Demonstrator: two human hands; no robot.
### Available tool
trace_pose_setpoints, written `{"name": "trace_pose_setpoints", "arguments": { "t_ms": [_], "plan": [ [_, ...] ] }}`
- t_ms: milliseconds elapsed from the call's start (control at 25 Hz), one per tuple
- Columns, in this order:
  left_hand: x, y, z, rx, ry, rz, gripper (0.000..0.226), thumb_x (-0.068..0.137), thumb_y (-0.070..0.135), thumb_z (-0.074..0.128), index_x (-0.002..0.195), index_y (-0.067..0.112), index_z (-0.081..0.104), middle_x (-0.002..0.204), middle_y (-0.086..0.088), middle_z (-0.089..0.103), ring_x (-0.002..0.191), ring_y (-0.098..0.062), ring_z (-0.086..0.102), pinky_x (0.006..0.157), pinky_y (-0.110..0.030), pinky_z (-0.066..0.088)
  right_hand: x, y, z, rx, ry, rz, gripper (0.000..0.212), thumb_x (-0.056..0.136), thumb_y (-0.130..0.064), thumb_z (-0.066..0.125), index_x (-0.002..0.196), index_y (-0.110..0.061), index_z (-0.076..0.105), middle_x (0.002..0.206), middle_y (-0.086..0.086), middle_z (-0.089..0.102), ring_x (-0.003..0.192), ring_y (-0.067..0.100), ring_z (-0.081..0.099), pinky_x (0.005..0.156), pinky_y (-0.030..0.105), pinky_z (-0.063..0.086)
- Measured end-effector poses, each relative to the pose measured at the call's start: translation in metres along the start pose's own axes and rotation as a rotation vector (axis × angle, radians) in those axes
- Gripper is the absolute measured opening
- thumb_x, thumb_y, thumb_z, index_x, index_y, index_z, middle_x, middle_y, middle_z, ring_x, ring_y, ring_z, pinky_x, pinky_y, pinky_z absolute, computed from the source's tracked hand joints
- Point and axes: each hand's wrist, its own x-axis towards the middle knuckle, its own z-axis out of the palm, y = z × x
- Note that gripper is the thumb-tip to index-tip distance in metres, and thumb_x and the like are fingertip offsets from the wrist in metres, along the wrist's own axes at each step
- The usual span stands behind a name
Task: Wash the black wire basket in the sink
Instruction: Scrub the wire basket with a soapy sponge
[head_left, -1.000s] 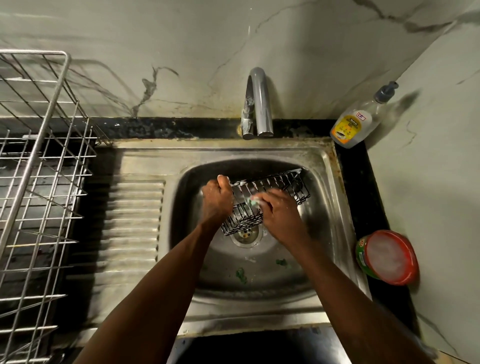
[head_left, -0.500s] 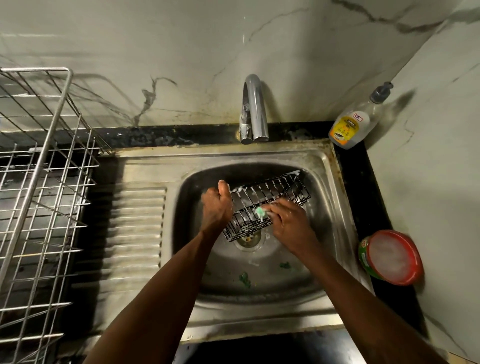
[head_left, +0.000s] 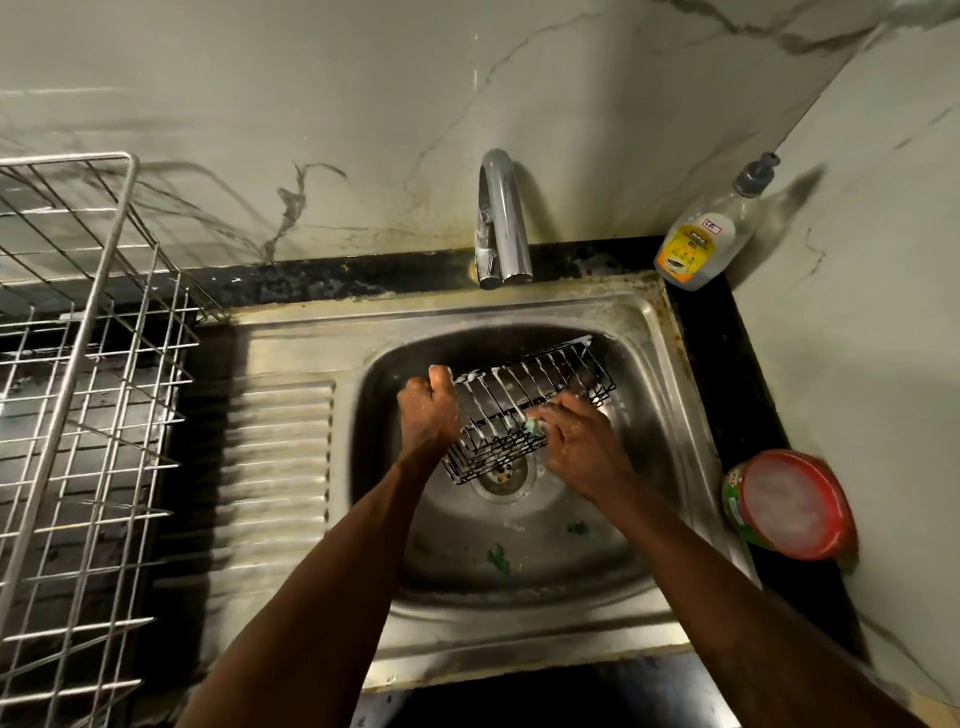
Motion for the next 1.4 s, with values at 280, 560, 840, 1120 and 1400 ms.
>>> {"name": "trace_pose_setpoints", "arguments": {
  "t_ms": [280,560,840,1120,1400],
  "plan": [
    [0.001,0.015,-0.004,0.022,0.021,-0.01,0.043,0.103,0.026,0.044,0.064,0.009,0.046,0.066,0.001,0.042,0.058,-0.005,0.039,0.061,-0.025,0.036,0.056,-0.002,-0.003,0.057,0.174,0.171,0.028,0.093,0.0,0.055,0.113,-0.006,0.074,0.108,0.01,0.066,0.094,0.018,0.059,0.088,0.018,0.049],
    [-0.002,0.018,-0.004,0.007,0.035,0.022,0.046,0.102,0.022,0.045,0.056,0.015,0.044,0.058,0.002,0.046,0.052,-0.006,0.041,0.05,-0.025,0.039,0.049,0.007,-0.001,-0.031,0.049,0.059,0.032,0.086,0.011,0.062,0.107,-0.009,0.076,0.106,0.009,0.068,0.089,0.013,0.057,0.077,0.021,0.05],
    [-0.008,0.017,-0.003,-0.001,-0.009,0.036,0.046,0.102,0.023,0.043,0.057,0.015,0.045,0.057,0.001,0.047,0.053,-0.012,0.046,0.048,-0.02,0.041,0.073,0.004,-0.003,-0.002,0.096,0.178,0.029,0.089,0.007,0.06,0.11,-0.007,0.075,0.102,0.011,0.069,0.09,0.017,0.055,0.08,0.028,0.05],
    [-0.009,0.02,-0.005,0.015,0.011,0.051,0.048,0.103,0.017,0.042,0.056,0.012,0.042,0.056,0.0,0.043,0.04,0.006,0.049,0.04,-0.009,0.036,0.025,0.028,-0.015,-0.012,0.116,0.075,0.033,0.083,0.018,0.061,0.101,-0.005,0.076,0.092,0.013,0.067,0.078,0.021,0.058,0.066,0.019,0.042],
    [-0.015,0.022,-0.004,0.028,-0.005,0.063,0.048,0.103,0.016,0.041,0.055,0.009,0.045,0.052,-0.002,0.044,0.036,0.007,0.045,0.037,-0.01,0.034,0.081,0.033,-0.008,-0.066,0.057,0.173,0.035,0.09,0.01,0.055,0.11,-0.01,0.076,0.106,0.012,0.069,0.095,0.025,0.062,0.08,0.021,0.043]
  ]
}}
